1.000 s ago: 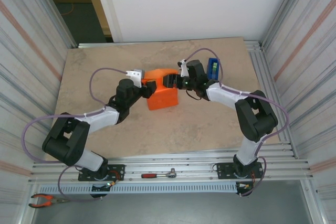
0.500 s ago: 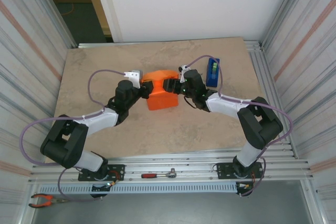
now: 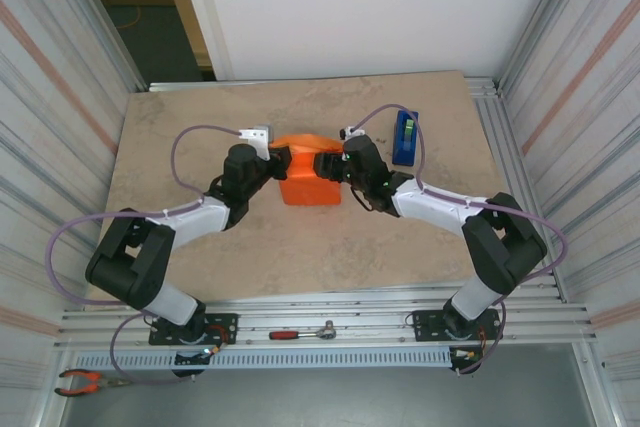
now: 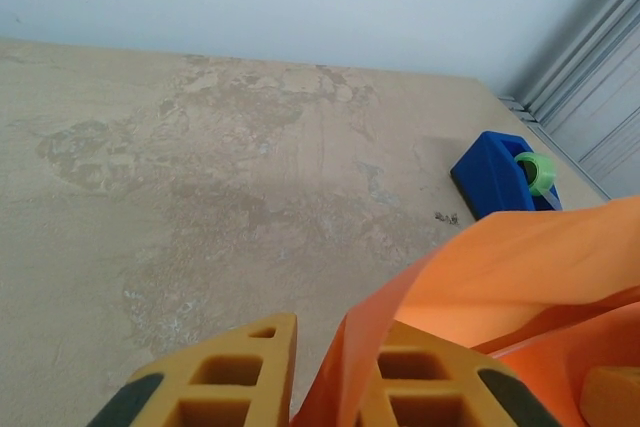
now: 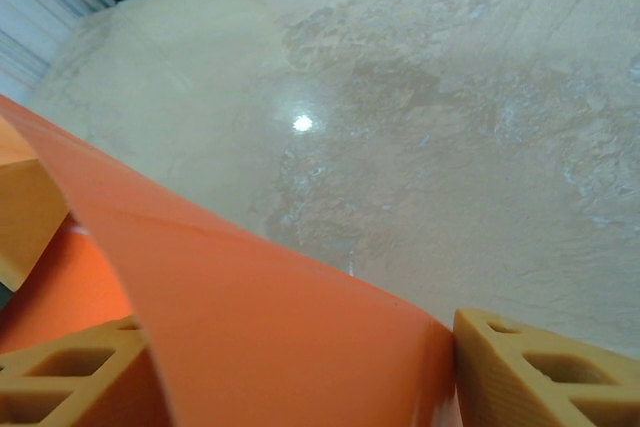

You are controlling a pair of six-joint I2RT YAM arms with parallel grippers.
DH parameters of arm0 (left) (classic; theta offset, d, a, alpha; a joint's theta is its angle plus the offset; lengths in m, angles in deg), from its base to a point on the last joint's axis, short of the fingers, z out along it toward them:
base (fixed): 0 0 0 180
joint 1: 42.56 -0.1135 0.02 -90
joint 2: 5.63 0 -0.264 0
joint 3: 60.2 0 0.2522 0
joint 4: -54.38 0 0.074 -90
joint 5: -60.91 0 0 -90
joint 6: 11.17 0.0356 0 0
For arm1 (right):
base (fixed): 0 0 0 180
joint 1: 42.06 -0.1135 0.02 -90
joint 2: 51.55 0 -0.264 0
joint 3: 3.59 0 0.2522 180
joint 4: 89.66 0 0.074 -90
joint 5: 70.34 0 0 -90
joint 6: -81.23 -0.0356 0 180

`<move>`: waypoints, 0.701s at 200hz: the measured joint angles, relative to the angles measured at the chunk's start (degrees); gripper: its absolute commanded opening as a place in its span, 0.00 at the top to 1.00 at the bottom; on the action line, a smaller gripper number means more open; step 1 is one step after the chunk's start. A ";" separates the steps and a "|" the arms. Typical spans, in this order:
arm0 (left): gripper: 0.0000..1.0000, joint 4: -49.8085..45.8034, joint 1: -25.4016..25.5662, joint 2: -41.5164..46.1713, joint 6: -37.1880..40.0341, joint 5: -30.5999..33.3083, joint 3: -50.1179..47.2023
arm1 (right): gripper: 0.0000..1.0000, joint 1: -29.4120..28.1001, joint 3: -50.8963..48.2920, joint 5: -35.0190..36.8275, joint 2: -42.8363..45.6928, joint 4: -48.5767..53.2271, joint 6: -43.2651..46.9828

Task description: Wrap the gift box in paper

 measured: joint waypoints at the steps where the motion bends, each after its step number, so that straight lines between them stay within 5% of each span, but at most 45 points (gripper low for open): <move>1: 1.00 -0.02 0.00 0.00 0.00 -0.02 0.02 | 0.45 0.00 0.07 -0.02 0.00 0.09 0.13; 58: 1.00 -1.44 -0.17 -0.37 -1.07 0.37 0.98 | 0.83 1.14 1.75 -0.57 0.81 3.89 1.40; 140: 1.00 -4.70 1.81 1.75 -2.36 0.39 0.98 | 0.89 1.14 1.75 -0.24 4.39 9.49 2.12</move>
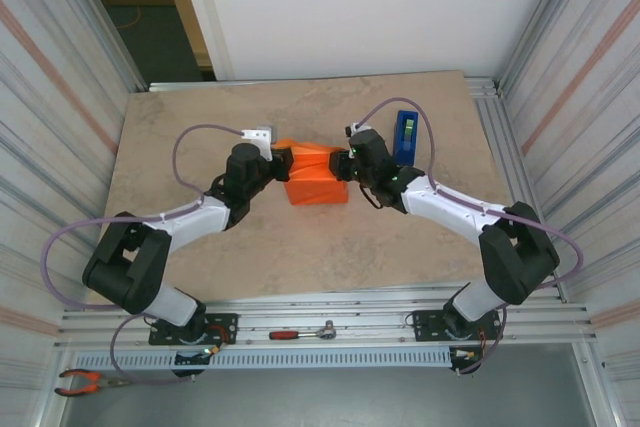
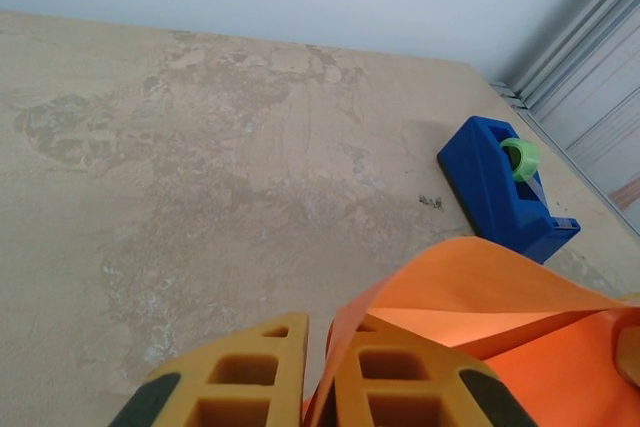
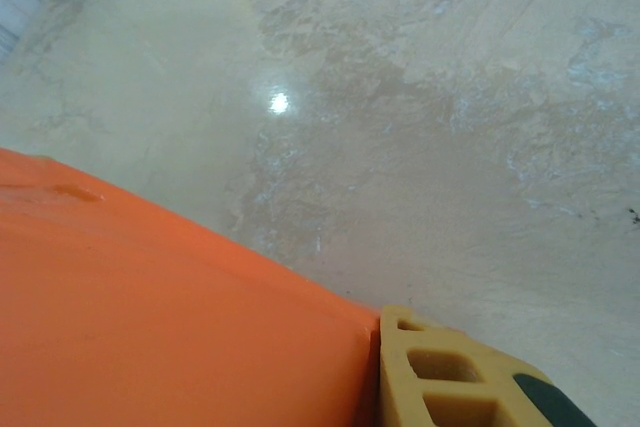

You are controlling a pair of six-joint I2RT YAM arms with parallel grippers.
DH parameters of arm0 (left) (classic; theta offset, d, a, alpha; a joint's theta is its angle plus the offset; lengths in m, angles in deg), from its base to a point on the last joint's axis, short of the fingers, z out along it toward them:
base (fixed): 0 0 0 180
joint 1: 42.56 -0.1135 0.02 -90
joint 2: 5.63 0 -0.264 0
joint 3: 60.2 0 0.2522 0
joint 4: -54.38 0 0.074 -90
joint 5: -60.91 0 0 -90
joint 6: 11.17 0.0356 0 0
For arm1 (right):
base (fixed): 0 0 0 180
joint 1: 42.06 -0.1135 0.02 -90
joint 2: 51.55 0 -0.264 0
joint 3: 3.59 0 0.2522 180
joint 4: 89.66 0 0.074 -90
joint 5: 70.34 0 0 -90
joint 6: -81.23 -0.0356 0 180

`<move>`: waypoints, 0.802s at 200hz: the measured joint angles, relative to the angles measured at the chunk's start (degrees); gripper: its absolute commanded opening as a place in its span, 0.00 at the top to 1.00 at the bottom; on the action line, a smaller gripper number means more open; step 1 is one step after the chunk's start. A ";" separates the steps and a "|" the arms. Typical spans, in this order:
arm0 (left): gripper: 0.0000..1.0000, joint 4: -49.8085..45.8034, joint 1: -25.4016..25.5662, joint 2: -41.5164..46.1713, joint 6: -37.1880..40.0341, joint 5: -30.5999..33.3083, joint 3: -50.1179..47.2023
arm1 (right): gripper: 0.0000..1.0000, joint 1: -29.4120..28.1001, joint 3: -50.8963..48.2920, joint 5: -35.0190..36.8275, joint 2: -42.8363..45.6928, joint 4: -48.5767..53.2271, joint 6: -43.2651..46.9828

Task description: Wrap the gift box in paper

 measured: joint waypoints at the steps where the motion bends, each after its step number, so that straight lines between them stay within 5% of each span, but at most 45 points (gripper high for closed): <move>1: 1.00 0.00 0.02 0.00 -0.02 0.02 0.00 | 0.89 0.00 0.00 0.02 0.00 0.00 -0.02; 11: 1.00 0.04 0.07 0.00 -0.17 0.20 0.00 | 0.90 0.09 -0.02 0.02 -0.15 -0.13 -0.02; 45: 0.56 0.09 0.04 0.17 -0.83 -0.55 0.07 | 0.90 1.33 -0.02 -0.87 -1.79 -2.99 -0.04; 63: 0.42 -1.20 -0.48 2.19 -1.84 -2.71 0.04 | 0.90 1.68 -0.44 -2.34 -2.32 -4.31 -0.07; 110: 0.36 -2.47 -4.48 13.49 -3.04 -7.54 -0.07 | 0.90 1.79 -0.90 -3.52 -2.40 -5.57 -0.33; 160: 0.34 -1.66 -0.81 15.10 -2.97 -6.75 -6.45 | 0.90 1.90 -0.90 -3.93 -2.40 -5.84 -0.50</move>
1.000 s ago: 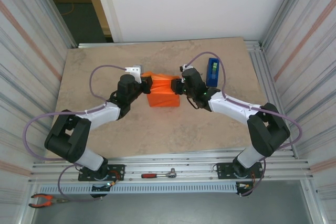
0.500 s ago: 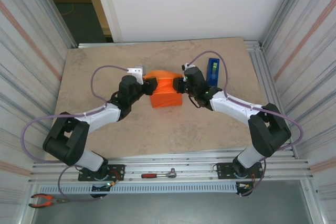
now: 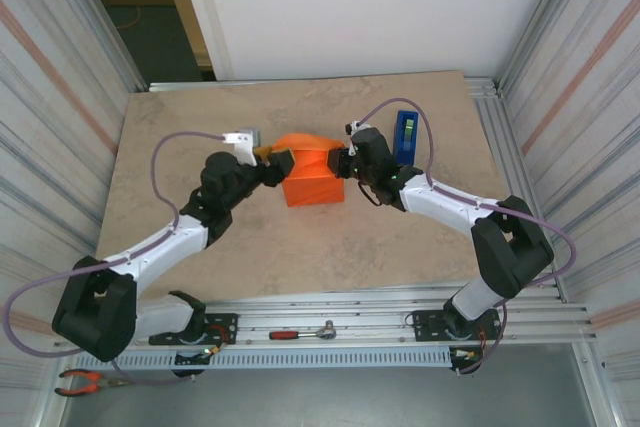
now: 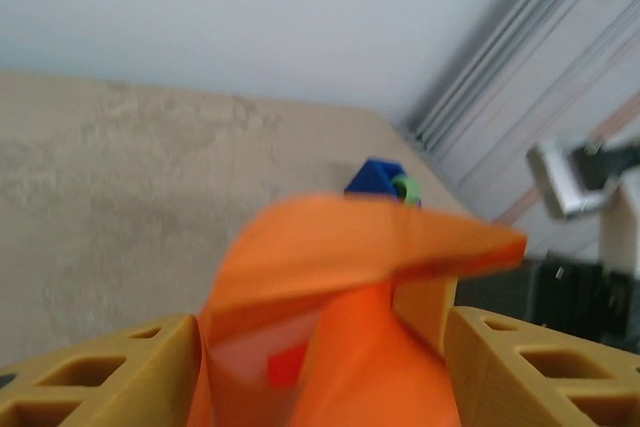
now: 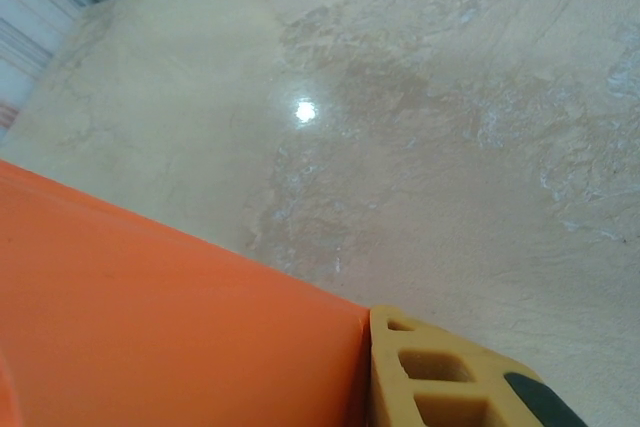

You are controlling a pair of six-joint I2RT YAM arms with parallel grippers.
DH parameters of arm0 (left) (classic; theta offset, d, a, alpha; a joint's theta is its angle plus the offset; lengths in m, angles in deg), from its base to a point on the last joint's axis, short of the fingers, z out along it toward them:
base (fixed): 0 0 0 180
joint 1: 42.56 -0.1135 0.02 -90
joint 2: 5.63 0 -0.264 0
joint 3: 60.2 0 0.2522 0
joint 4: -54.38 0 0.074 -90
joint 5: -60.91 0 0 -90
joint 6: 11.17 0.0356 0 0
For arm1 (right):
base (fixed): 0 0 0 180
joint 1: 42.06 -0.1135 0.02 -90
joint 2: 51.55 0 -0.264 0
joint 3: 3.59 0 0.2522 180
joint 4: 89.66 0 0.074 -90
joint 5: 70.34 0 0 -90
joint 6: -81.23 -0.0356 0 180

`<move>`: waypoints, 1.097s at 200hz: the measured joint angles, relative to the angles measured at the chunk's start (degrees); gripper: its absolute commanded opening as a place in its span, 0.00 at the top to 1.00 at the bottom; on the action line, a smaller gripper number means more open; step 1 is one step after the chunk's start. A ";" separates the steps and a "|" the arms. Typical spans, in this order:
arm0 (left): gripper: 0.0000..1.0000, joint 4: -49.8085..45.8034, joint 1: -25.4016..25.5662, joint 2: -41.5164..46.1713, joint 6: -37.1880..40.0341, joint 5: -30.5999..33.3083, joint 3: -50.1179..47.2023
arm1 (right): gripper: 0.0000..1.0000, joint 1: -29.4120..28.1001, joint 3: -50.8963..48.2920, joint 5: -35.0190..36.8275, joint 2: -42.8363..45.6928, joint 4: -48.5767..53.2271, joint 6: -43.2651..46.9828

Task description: Wrap the gift box in paper

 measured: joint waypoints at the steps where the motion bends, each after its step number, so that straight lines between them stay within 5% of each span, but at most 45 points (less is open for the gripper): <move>1: 0.34 -0.02 0.09 -0.04 0.00 0.07 -0.04 | 0.90 0.00 0.00 0.00 0.00 0.00 0.00; 63: 0.34 1.84 3.17 -8.44 1.75 4.57 1.90 | 0.90 0.52 -0.33 -0.81 0.00 -0.17 -0.92; 85: 0.42 3.15 3.21 -12.02 2.05 7.08 4.20 | 0.88 0.81 -0.68 -0.55 0.00 -0.24 -1.75; 124: 0.47 5.18 3.98 -14.71 2.64 11.47 5.11 | 0.43 1.44 -0.68 -2.36 0.74 1.31 -1.84; 192: 0.31 2.51 4.61 -11.72 3.50 13.05 4.31 | 0.37 2.03 -0.72 -4.57 3.32 6.34 -1.03; 219: 0.11 -0.52 3.41 -8.68 3.96 11.54 4.50 | 0.41 2.14 -0.72 -4.52 2.23 5.01 -1.09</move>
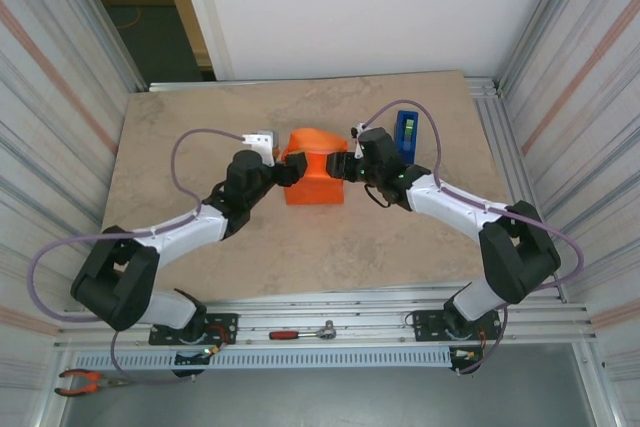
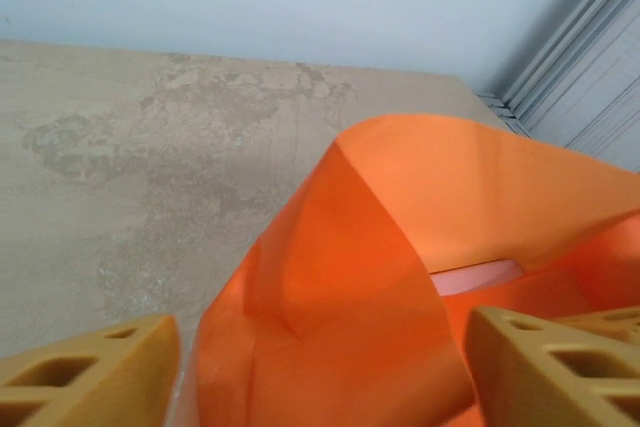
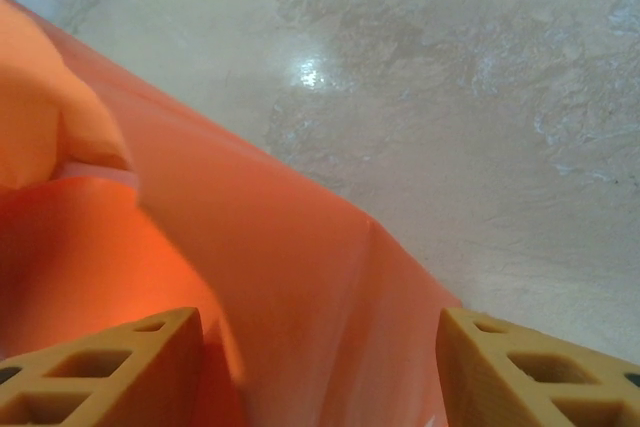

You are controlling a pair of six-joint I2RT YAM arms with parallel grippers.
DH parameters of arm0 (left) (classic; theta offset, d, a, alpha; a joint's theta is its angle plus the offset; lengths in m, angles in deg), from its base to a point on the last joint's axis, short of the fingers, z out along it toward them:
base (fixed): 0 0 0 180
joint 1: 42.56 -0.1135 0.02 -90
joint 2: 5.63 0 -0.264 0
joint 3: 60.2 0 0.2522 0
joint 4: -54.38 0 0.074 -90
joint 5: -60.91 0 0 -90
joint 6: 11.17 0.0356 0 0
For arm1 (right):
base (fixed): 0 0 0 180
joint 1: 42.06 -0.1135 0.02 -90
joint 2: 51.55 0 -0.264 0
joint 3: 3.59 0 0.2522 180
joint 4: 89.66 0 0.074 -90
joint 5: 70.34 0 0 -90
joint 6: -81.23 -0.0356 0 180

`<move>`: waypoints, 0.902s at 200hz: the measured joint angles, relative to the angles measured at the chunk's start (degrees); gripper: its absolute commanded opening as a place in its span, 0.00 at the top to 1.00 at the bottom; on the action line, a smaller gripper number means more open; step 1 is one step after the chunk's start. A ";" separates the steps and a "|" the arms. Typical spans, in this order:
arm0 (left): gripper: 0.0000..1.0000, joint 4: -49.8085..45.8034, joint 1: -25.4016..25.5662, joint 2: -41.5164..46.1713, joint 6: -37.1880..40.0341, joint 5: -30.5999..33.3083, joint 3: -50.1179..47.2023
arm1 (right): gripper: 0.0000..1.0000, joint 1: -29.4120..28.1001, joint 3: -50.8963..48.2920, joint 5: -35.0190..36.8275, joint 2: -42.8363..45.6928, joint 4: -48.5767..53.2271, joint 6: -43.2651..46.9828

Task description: Wrap the gift box in paper

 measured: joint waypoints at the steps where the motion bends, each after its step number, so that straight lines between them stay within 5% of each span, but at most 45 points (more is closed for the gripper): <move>1: 0.10 -0.11 -0.07 0.13 0.11 -0.07 0.02 | 0.41 0.00 0.00 -0.02 -0.02 -0.07 0.02; 12: 0.01 -1.20 -1.05 1.99 -0.28 -0.81 0.24 | 0.42 0.02 0.00 -0.02 -0.20 -0.55 0.00; 78: 0.05 -1.81 -8.20 13.84 -1.11 -6.99 -1.51 | 0.47 0.11 -0.33 -0.42 -0.39 -1.90 0.00; 134: 0.05 -3.30 -2.23 6.82 2.27 -8.15 -2.73 | 0.47 0.42 -0.39 -0.90 -0.39 -2.03 0.00; 180: 0.05 -6.75 1.46 -1.27 3.87 2.67 0.57 | 0.47 0.46 -0.48 -0.92 -0.50 -2.40 0.00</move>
